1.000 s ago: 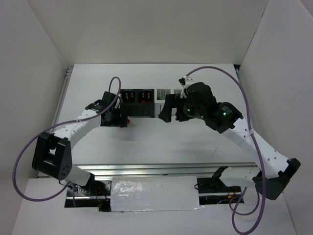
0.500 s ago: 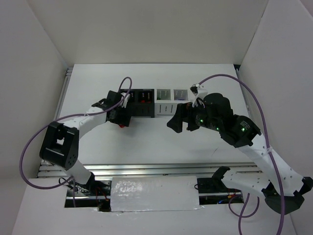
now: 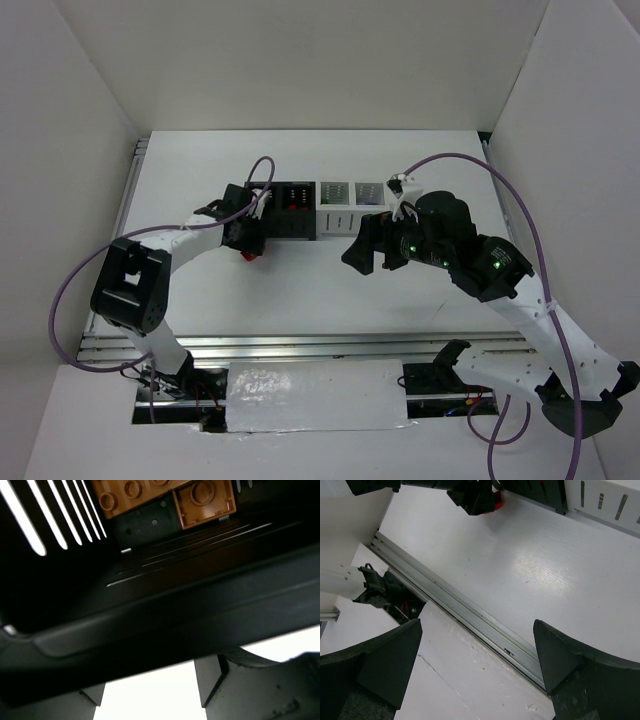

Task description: Sort the legos into containers by color

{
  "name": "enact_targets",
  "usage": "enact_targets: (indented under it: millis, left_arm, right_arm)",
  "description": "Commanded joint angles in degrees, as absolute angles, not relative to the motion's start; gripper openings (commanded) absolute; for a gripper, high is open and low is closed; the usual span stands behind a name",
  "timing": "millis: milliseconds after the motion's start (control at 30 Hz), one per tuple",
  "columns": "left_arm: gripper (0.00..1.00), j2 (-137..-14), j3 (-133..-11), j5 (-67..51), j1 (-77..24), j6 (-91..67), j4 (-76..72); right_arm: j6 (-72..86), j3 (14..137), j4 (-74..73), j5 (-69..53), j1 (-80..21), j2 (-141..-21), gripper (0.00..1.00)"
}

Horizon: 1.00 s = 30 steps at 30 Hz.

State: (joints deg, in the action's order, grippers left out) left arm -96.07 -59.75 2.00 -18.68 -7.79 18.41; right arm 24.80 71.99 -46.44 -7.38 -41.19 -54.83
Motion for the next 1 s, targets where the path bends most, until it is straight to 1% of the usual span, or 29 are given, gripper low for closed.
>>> enact_targets:
  millis: [0,33,67,133,200,300,333,367,433,467,500,533,667,733,767,800,833,867,933,967]
  left_arm:
    - [0.72,-96.2,-59.6,0.4,-18.9,-7.6,16.6]
    - [0.71,-96.2,-59.8,0.5,-18.9,-7.6,17.0]
    - [0.67,-96.0,-59.8,0.5,-18.9,-7.6,17.0]
    - [0.66,-95.5,-59.6,0.5,-18.9,-7.8,17.0]
    - [0.57,-95.0,-59.2,0.5,-18.9,-7.9,16.8]
    - [0.51,-93.9,-58.5,0.4,-19.0,-8.3,17.4]
    - [0.45,-92.6,-57.4,0.4,-18.9,-8.8,17.1]
    - [0.42,-92.2,-56.9,-0.4,-19.0,-9.0,17.0]
    - [0.38,-91.0,-56.2,-0.3,-19.5,-9.3,17.2]
    - [0.34,-90.7,-56.2,-0.3,-19.9,-9.4,18.2]
    - [0.34,-90.4,-56.2,-0.4,-20.2,-9.5,18.8]
    - [0.3,-89.9,-56.3,-0.3,-20.3,-9.8,19.4]
    - [0.3,-86.3,-55.1,2.5,-20.5,-10.5,21.4]
    - [0.22,-84.8,-55.4,3.4,-20.4,-11.2,23.5]
    - [0.2,-84.3,-55.6,3.9,-20.5,-11.7,24.2]
    - [0.11,-83.1,-56.3,4.6,-20.5,-12.3,25.2]
    - [0.07,-82.4,-56.6,4.6,-20.5,-12.3,26.1]
    - [0.0,-81.5,-56.9,4.0,-20.5,-12.5,27.7]
    - [0.0,-78.4,-58.4,2.8,-20.5,-12.9,29.5]
    - [0.0,-77.1,-58.8,0.2,-20.5,-13.0,30.3]
  right_arm:
    - [23.6,73.7,-46.9,-7.9,-40.8,-53.9,1.0]
    - [23.6,73.8,-46.8,-7.9,-40.9,-53.9,1.0]
    - [23.6,73.9,-46.8,-8.0,-40.9,-53.9,1.0]
    - [23.8,74.1,-46.8,-7.9,-40.9,-54.0,1.0]
    - [23.9,74.1,-46.8,-7.9,-40.9,-53.9,1.0]
    - [24.0,74.1,-46.8,-7.7,-40.8,-53.9,1.0]
    - [24.0,74.1,-46.8,-7.5,-40.9,-53.8,1.0]
    - [24.0,74.1,-46.8,-7.3,-40.8,-53.8,1.0]
    - [24.2,73.8,-46.6,-7.1,-40.8,-53.6,1.0]
    - [24.3,73.7,-46.3,-7.1,-40.8,-53.4,1.0]
    - [24.5,73.7,-46.3,-7.2,-40.8,-53.5,1.0]
    - [24.5,73.7,-46.2,-7.2,-40.8,-53.5,1.0]
    - [25.0,73.4,-45.4,-7.9,-40.8,-53.7,1.0]
    - [25.4,73.5,-44.9,-8.2,-40.8,-53.9,1.0]
    - [25.6,73.5,-44.8,-8.3,-40.8,-54.0,1.0]
    - [25.7,73.5,-44.7,-8.3,-40.8,-54.0,1.0]
    - [26.0,73.5,-44.6,-8.3,-40.8,-54.1,1.0]
    - [26.4,73.5,-44.2,-8.3,-40.7,-54.1,1.0]
    - [27.2,73.4,-43.7,-8.3,-40.8,-54.4,1.0]
    - [27.6,73.3,-43.4,-8.5,-40.8,-54.6,1.0]
